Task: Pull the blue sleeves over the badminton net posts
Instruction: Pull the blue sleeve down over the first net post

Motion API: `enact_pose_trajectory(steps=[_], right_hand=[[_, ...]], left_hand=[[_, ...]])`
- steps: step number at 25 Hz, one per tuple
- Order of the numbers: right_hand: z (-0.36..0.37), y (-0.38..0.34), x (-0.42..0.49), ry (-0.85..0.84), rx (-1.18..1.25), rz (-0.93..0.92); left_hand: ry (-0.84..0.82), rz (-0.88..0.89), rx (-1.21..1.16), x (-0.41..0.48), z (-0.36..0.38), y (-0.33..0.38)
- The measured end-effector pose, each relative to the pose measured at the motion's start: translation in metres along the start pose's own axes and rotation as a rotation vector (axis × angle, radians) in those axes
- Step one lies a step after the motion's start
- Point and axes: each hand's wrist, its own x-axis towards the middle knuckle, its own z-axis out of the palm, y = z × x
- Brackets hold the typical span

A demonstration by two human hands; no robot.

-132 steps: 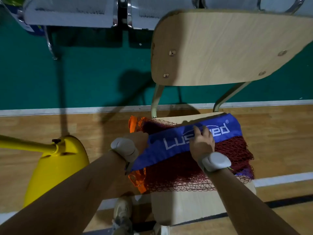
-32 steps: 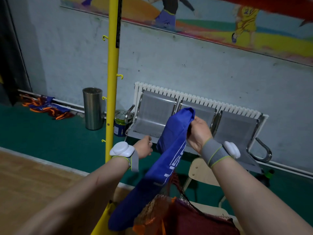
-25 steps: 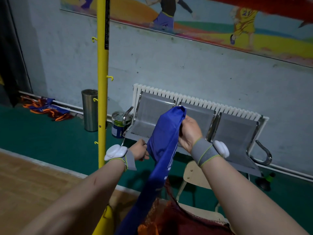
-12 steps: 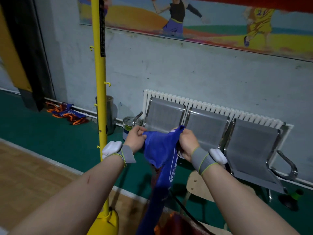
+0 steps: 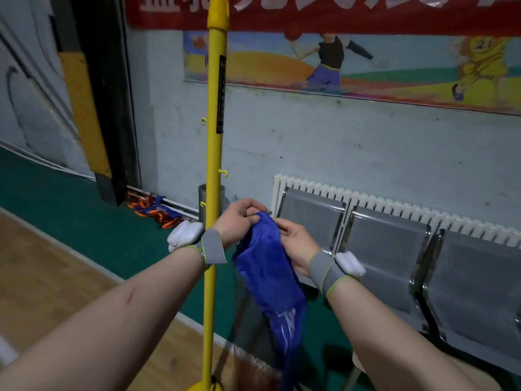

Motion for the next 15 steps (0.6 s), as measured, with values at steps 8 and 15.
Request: enact_pose_trajectory(steps=[8, 15], right_hand=[[0.066, -0.055, 0.050, -0.056, 0.018, -0.064], [0.101, -0.098, 0.086, 0.048, 0.165, -0.223]], left_hand=[[-0.008, 0.100, 0.077, 0.029, -0.097, 0.049], [-0.004, 0.181, 0.242, 0.055, -0.153, 0.090]])
